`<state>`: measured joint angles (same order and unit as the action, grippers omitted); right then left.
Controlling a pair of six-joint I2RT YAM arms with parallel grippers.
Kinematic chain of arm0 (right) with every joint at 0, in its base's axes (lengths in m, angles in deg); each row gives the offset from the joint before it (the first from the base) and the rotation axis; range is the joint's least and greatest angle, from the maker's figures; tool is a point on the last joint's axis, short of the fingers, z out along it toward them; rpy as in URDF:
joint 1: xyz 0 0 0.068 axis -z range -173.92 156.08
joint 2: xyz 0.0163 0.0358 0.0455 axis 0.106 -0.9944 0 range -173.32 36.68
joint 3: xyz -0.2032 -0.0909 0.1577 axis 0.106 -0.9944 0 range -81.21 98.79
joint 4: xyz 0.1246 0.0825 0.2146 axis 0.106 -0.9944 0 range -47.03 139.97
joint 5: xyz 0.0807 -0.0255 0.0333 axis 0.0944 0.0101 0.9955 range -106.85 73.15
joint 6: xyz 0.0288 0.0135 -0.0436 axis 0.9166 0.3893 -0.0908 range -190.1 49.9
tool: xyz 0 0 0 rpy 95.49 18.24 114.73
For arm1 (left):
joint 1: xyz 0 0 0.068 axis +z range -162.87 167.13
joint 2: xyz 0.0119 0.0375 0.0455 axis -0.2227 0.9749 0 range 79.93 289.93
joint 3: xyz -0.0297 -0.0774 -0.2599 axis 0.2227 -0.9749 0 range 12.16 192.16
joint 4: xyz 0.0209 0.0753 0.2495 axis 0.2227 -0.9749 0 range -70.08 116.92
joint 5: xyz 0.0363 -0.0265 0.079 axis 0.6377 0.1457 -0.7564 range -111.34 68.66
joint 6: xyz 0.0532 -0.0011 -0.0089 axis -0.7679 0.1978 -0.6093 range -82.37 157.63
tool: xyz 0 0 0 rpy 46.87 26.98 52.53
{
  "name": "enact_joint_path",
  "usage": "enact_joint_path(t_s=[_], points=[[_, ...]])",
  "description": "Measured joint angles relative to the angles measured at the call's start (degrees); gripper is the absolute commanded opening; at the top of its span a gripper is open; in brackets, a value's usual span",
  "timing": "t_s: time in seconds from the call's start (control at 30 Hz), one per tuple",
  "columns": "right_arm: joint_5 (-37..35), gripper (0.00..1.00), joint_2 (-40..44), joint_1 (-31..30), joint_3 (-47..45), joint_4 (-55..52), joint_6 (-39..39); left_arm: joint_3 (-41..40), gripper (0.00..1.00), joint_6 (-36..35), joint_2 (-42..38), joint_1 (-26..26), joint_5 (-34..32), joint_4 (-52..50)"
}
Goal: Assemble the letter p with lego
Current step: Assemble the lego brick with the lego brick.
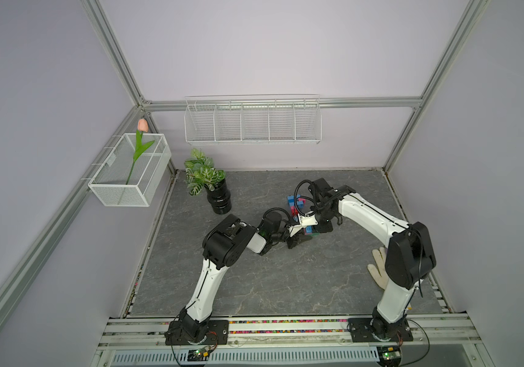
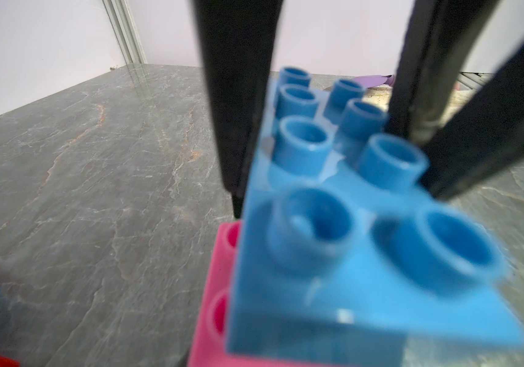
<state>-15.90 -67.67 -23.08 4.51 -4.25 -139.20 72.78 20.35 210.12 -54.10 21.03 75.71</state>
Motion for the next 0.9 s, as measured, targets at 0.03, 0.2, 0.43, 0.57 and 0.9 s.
enact_joint_path(t_s=[0.03, 0.2, 0.43, 0.57, 0.9], points=[[0.11, 0.16, -0.2, 0.04, 0.09, 0.0, -0.11, 0.02, 0.11, 0.0, 0.02, 0.0, 0.04, -0.02], [0.31, 0.16, -0.81, 0.17, 0.66, 0.15, -0.7, 0.35, 0.11, 0.02, 0.28, 0.04, 0.17, -0.09], [0.02, 0.16, -1.01, 0.24, 0.83, 0.61, -1.79, 0.55, 0.11, 0.02, 0.35, 0.09, 0.24, -0.22], [-0.22, 0.16, -1.09, 0.44, 0.87, 0.92, -2.1, 0.96, 0.11, 0.04, 0.66, 0.09, 0.17, -0.35], [-0.26, 0.16, -1.79, 0.81, 1.53, 1.05, -3.45, 1.11, 0.11, 0.2, 0.81, 0.09, 0.2, -0.44]])
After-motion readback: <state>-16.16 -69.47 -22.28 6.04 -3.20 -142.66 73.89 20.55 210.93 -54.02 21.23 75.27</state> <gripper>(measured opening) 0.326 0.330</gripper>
